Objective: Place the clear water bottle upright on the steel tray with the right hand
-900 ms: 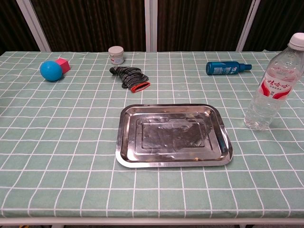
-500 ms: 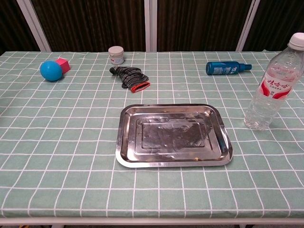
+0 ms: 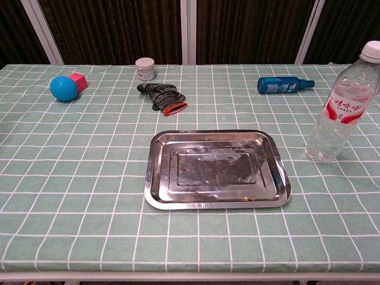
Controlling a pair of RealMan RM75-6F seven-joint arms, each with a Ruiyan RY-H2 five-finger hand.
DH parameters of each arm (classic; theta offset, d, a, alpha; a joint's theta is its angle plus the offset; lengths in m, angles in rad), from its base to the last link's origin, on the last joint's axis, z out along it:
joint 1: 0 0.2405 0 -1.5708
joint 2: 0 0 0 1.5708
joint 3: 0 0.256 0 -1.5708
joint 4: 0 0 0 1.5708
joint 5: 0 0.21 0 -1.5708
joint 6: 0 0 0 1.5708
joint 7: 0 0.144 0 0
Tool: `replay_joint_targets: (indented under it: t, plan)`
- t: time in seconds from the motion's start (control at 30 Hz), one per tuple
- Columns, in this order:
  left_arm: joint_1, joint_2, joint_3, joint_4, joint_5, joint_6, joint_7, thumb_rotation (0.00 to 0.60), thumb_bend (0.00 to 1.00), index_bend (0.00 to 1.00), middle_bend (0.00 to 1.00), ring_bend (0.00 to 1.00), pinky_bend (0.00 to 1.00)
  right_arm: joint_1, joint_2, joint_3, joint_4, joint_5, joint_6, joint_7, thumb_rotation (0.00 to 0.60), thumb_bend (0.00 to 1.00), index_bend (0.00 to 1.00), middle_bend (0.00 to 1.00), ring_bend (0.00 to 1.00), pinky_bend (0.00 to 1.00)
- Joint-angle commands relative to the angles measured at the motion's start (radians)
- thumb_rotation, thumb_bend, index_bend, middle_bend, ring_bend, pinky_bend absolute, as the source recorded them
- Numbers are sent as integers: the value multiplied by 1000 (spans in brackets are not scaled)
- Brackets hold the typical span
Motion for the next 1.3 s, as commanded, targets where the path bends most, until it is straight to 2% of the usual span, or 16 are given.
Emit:
replay_joint_targets:
  t: [0.03,0.4,0.5,0.57,0.63,0.77,0.87,1.07,1.17,1.3]
  plan:
    - [-1,2,-1,2,3,4,2,600,229,163,180,87,190,38,-128,11,137,-58,-60,179,600,0,0,37,0,0]
    - [3,19,0,6,0,6,-5,600,230,162,180,87,190,125,-212,9,228,-103,-122,203,600,0,0,42,0,0]
    - [6,19,3,10,-2,5,-9,600,229,163,180,87,190,148,-234,17,244,-95,-143,184,600,0,0,71,0,4]
    - [7,18,3,13,-3,4,-13,600,229,163,180,87,191,158,-250,25,252,-83,-153,171,600,0,11,120,9,44]
    - [8,18,3,17,-4,4,-18,600,230,163,180,87,191,167,-268,36,260,-69,-158,143,600,0,104,208,74,135]
    - [10,18,4,22,-6,4,-24,600,230,162,180,87,191,175,-298,60,266,-38,-146,72,600,28,512,473,331,403]
    - [11,17,4,23,-6,3,-28,600,229,162,180,87,191,182,-308,74,263,-22,-143,24,600,96,681,592,443,524]
    - [13,19,7,19,-4,5,-25,600,230,162,180,87,191,192,-293,109,221,-14,-106,-26,600,213,769,649,481,572]
    - [12,23,7,13,-2,4,-21,600,230,162,180,87,190,207,-247,146,129,-21,-81,-43,600,225,781,655,490,579]
    - [7,20,7,5,1,-2,-13,600,230,163,180,87,191,238,-146,221,-75,-63,-12,-128,600,213,780,655,490,580]
